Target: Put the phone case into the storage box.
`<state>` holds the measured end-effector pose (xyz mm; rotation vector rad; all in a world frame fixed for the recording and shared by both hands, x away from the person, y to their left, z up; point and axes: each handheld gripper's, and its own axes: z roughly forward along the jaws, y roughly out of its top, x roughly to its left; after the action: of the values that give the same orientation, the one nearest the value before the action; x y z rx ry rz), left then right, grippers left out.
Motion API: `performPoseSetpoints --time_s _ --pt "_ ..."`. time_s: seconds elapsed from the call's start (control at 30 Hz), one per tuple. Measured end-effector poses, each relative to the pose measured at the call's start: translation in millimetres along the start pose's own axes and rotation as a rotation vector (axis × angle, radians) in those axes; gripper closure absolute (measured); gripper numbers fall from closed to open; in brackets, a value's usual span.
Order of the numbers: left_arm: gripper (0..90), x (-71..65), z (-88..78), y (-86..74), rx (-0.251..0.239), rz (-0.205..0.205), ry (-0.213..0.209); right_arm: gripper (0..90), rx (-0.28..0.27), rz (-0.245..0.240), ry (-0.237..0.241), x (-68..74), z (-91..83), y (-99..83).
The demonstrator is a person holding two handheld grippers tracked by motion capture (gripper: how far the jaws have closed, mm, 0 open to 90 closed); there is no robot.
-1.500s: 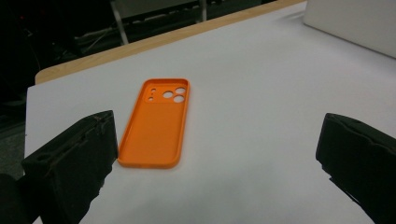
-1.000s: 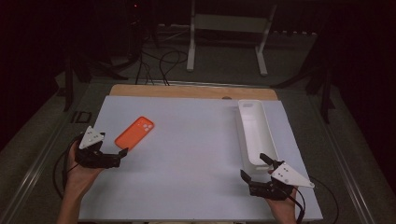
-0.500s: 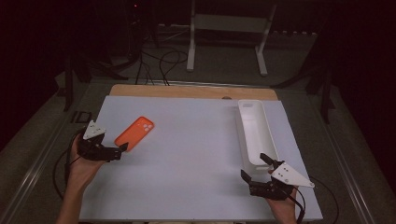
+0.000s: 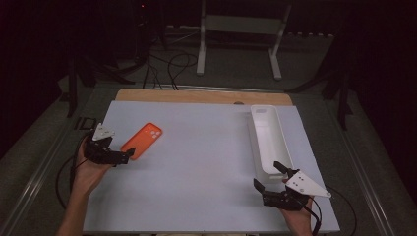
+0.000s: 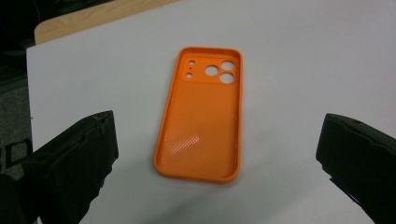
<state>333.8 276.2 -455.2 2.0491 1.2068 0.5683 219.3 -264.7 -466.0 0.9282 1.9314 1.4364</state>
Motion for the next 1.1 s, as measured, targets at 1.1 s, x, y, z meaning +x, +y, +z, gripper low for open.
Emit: performPoseSetpoints --time_s 1.1 --pt "0.0 13.8 31.6 5.7 0.097 -0.003 -0.007 9.6 -0.003 0.003 0.004 -0.4 0.3 0.2"
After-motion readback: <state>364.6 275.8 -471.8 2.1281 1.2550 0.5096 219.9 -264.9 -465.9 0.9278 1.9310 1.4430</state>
